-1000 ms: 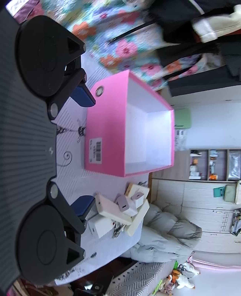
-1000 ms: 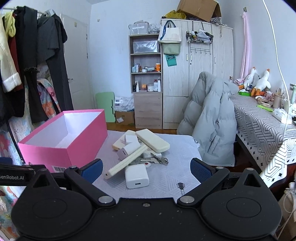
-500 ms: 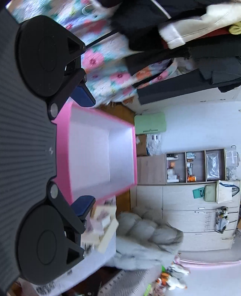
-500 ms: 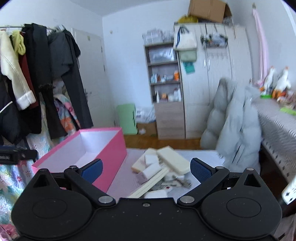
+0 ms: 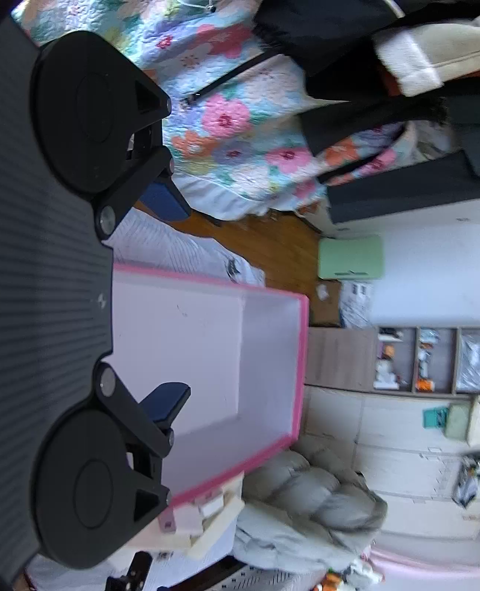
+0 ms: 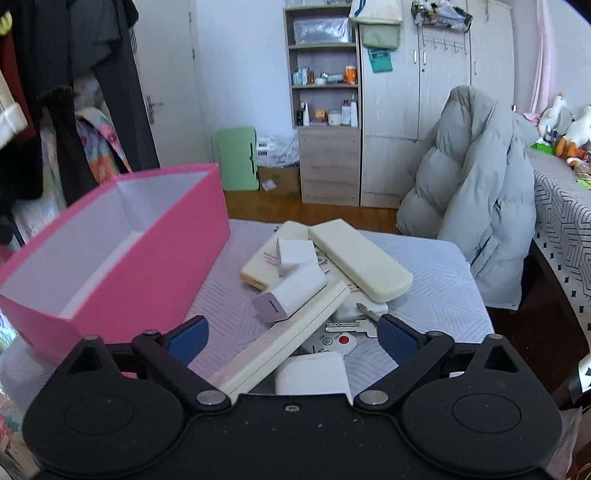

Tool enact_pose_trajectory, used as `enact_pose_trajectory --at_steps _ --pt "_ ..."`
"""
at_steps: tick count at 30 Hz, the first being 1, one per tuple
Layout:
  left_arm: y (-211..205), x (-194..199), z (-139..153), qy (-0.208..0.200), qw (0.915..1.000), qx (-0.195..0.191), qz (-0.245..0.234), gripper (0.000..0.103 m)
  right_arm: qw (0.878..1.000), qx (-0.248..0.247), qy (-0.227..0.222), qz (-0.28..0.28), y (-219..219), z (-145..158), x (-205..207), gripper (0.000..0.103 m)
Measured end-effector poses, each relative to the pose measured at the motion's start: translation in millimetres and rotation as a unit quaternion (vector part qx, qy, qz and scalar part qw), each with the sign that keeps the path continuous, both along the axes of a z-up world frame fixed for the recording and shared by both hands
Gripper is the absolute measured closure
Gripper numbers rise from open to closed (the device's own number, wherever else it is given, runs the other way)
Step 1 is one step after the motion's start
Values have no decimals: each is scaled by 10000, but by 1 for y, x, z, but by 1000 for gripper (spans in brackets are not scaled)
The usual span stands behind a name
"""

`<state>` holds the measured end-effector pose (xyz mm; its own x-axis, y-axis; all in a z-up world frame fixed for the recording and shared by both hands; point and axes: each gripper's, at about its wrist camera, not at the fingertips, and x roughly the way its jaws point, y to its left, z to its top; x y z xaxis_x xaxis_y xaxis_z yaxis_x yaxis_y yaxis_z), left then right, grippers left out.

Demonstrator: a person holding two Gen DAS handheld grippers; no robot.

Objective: Organize rigid objects
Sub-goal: 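Move the left tool to the pink box wall and close on it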

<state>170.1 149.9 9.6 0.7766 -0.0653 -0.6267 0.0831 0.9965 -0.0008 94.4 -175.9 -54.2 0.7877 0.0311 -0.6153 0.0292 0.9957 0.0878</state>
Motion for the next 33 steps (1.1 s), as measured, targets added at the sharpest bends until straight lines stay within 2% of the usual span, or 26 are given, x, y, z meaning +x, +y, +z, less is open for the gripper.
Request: enact_pose_trajectory --at_steps 4,6,7,8,9,11,13,15,17,18,19,20,24,26,29,33 --pt "8 29 -9 114 9999 61 63 9 9992 263 297 28 -4 -6 21 17" --pt "8 38 -12 113 9998 180 40 16 9987 275 419 57 -4 -10 28 29" --pt "8 41 -13 112 9996 225 94 20 9985 277 466 78 -5 -12 32 38" --pt "7 41 -15 79 9994 277 187 20 9983 277 492 122 -5 -14 34 43" --pt "5 40 -18 -2 9991 352 219 21 9985 189 489 125 -4 -15 36 44" --pt "2 40 -27 9 9993 339 171 29 9987 -128 479 130 -1 -19 39 51" --pt "2 43 -37 212 9995 177 138 46 9987 -120 486 90 -2 -22 41 51" --pt "2 48 -46 367 9991 149 148 52 9984 49 555 25 -7 -23 44 50" --pt "3 50 -51 424 9986 187 261 66 9980 139 611 4 -9 -21 47 50" --pt "4 50 -51 412 9986 172 293 82 9980 145 608 -6 -10 -21 48 53" --pt "5 49 -51 377 9987 153 306 94 9984 134 548 -16 -11 -19 47 60" --pt "5 46 -49 303 9990 131 291 94 9987 123 491 13 -11 -18 47 66" --pt "2 37 -43 -62 9996 243 150 94 9996 -18 280 10 -10 -9 44 72" --pt "4 40 -47 75 9997 145 190 94 9997 -31 258 26 -9 -9 45 74" --pt "16 49 -52 407 9984 -228 311 94 9996 -47 266 54 -5 -6 49 75" --pt "24 46 -54 426 9978 -415 292 93 9991 -188 390 12 2 -5 53 75"
